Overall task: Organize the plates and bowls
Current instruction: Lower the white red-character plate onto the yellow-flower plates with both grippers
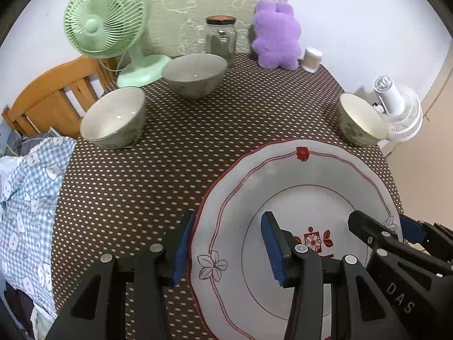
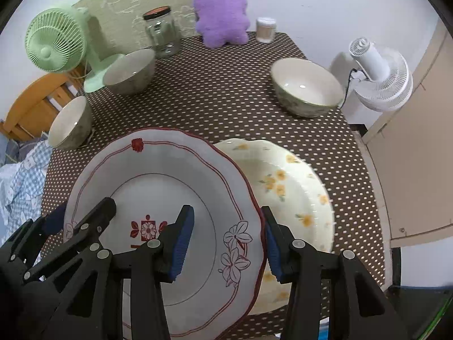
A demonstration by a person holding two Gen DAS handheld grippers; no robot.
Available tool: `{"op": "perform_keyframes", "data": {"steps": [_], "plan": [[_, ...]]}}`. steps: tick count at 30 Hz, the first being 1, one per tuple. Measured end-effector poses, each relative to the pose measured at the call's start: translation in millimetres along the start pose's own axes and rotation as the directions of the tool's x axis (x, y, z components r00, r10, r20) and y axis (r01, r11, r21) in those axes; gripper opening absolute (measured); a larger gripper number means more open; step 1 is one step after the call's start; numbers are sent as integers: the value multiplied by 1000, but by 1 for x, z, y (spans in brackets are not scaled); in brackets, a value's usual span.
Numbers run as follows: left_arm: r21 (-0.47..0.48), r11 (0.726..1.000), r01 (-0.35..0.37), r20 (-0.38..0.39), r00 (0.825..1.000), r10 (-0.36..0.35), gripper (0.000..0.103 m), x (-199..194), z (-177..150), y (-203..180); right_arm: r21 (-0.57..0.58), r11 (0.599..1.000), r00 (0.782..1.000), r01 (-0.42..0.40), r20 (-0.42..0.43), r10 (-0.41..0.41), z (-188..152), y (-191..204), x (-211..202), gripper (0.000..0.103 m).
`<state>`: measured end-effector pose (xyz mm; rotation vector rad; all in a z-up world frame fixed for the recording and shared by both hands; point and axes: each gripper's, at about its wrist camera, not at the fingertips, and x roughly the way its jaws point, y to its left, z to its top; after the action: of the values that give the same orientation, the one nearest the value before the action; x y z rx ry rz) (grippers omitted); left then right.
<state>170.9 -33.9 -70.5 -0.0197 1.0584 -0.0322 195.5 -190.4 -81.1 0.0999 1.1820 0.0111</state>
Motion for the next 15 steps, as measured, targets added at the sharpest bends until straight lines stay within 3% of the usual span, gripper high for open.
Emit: {"op": "perform_keyframes", "data": {"steps": [15], "plan": [[24, 1000, 20, -61, 998, -18, 47, 28, -13, -65, 20, 999, 999, 30, -34, -30, -8, -68, 17, 51]]}}
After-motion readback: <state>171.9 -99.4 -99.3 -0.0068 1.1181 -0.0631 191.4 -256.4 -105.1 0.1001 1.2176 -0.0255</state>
